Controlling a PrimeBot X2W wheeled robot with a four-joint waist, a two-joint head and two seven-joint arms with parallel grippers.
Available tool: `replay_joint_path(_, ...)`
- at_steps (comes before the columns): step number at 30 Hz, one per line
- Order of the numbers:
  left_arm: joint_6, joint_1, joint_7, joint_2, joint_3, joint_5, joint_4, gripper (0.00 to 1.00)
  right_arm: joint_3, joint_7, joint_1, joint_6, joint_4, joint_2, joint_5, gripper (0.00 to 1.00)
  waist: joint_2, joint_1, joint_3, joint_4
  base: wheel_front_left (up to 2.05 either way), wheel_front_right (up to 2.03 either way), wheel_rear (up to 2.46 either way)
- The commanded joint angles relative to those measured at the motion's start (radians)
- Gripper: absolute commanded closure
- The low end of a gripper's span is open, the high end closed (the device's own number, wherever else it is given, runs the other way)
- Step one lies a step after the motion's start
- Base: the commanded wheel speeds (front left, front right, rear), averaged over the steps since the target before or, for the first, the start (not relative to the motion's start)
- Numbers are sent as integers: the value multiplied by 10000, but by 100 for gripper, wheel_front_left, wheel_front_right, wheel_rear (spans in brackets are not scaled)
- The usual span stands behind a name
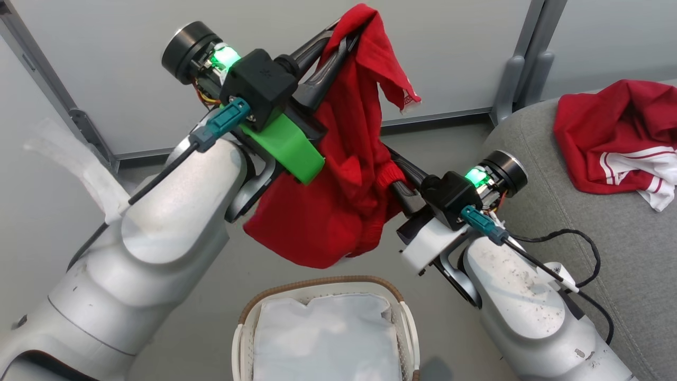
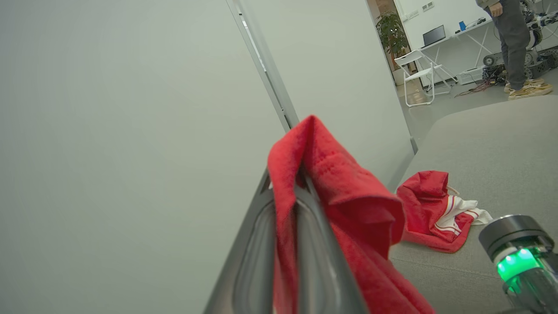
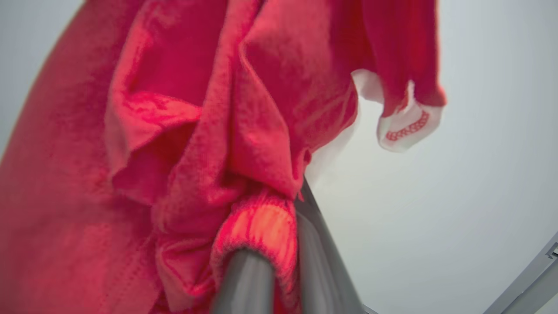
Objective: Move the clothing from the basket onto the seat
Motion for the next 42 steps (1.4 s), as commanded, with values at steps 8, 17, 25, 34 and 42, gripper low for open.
replay_joint_path(8, 224, 1309, -330, 76, 206, -568, 302, 100, -349, -23, 172, -14, 46, -33, 110, 100, 0, 1, -47, -80, 0, 0, 0)
replay_joint_path(17, 410, 2999, -502, -195, 547, -1129, 700, 8, -1121, -23, 372, -14, -144, -27, -133, 100, 0, 1, 22, -167, 0, 0, 0)
replay_joint_path(25, 519, 4512, -506, -524, 1202, -889, 581, 0, -1809, -23, 539, -14, -252, -32, -368, 100, 0, 1, 93, -226, 0, 0, 0)
replay_joint_path(34, 369, 5934, -508, -891, 1966, -218, 567, 0, -2686, -23, 854, -14, -275, -32, -704, 100, 0, 1, 210, -188, 0, 0, 0)
replay_joint_path(42, 210, 6829, -509, -1252, 2395, 452, 586, 0, -3162, -23, 1267, -14, -278, -32, -868, 100, 0, 1, 269, -256, 0, 0, 0)
